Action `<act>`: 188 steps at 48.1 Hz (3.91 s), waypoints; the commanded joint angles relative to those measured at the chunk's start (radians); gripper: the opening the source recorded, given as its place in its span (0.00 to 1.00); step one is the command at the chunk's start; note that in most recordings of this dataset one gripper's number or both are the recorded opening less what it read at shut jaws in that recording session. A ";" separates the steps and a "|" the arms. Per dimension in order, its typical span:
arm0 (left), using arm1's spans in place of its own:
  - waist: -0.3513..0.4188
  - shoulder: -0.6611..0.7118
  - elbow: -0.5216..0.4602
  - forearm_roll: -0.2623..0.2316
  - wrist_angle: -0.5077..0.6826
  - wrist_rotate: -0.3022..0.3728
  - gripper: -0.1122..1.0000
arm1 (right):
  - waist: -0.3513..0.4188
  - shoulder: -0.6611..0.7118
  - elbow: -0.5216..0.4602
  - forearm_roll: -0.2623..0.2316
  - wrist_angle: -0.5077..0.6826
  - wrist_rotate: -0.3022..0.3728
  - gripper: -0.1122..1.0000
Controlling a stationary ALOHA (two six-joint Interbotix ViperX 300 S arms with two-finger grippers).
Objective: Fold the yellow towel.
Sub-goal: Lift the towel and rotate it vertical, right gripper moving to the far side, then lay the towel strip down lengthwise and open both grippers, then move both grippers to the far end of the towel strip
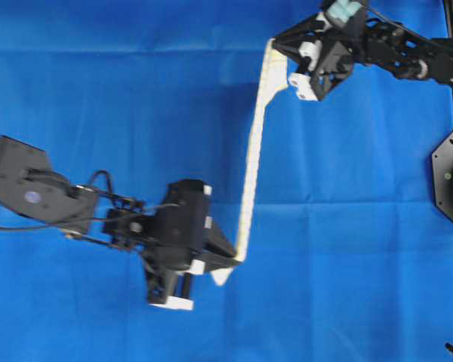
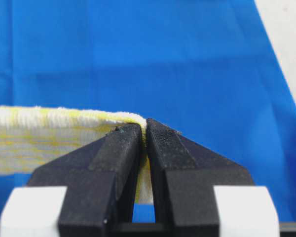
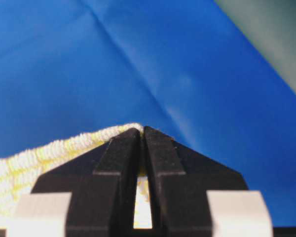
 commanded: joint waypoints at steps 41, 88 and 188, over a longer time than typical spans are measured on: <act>-0.031 0.115 -0.199 0.005 -0.015 0.087 0.13 | -0.086 0.041 -0.097 0.002 0.000 -0.029 0.13; -0.044 0.091 0.074 -0.029 -0.287 0.034 0.13 | -0.048 0.253 -0.256 0.002 0.069 -0.031 0.13; -0.025 -0.423 0.446 -0.025 0.141 -0.038 0.40 | 0.166 -0.204 0.173 -0.023 0.078 -0.009 0.71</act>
